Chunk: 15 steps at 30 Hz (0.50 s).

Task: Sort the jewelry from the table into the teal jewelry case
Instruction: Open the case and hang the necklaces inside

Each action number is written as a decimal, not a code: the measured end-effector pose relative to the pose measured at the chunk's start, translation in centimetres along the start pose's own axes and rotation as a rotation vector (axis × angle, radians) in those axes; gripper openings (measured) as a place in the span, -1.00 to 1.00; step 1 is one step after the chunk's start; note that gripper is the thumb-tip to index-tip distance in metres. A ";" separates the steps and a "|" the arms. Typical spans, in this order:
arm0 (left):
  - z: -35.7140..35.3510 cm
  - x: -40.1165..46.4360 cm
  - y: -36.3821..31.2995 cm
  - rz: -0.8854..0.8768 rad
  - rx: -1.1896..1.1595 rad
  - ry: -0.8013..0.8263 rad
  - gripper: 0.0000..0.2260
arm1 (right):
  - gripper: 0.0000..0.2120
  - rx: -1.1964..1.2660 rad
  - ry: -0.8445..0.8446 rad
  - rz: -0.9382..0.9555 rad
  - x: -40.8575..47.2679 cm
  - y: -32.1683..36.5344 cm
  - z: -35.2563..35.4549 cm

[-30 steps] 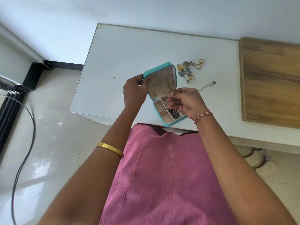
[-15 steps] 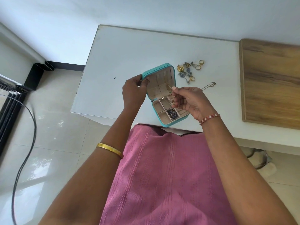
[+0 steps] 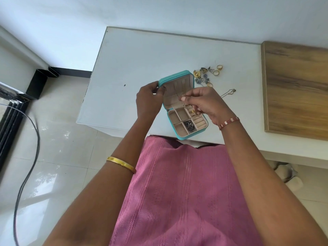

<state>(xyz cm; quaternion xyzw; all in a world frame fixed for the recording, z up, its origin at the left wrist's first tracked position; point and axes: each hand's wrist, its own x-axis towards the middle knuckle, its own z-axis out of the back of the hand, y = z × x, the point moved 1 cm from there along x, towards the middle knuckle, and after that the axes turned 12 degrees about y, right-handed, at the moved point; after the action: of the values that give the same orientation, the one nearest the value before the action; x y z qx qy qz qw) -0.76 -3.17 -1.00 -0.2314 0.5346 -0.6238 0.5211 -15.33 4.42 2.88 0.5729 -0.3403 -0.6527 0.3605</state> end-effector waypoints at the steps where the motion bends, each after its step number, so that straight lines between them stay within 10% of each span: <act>1: -0.1 0.0 0.0 0.000 0.003 0.004 -0.62 | -0.96 -0.100 -0.011 0.021 0.2 0.3 -0.1; 10: -0.7 0.0 0.0 0.016 -0.008 0.032 -0.62 | -0.89 -0.729 -0.077 0.143 1.3 1.9 -0.5; 15: -0.6 0.0 -0.1 0.017 -0.014 0.034 -0.59 | -0.77 -0.189 0.053 -0.025 0.5 1.5 0.2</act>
<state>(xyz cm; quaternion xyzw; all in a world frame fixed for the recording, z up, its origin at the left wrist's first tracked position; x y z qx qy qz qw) -1.35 -2.93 -1.11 -0.2202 0.5497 -0.6194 0.5155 -15.46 3.24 3.95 0.5577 -0.2603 -0.6710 0.4135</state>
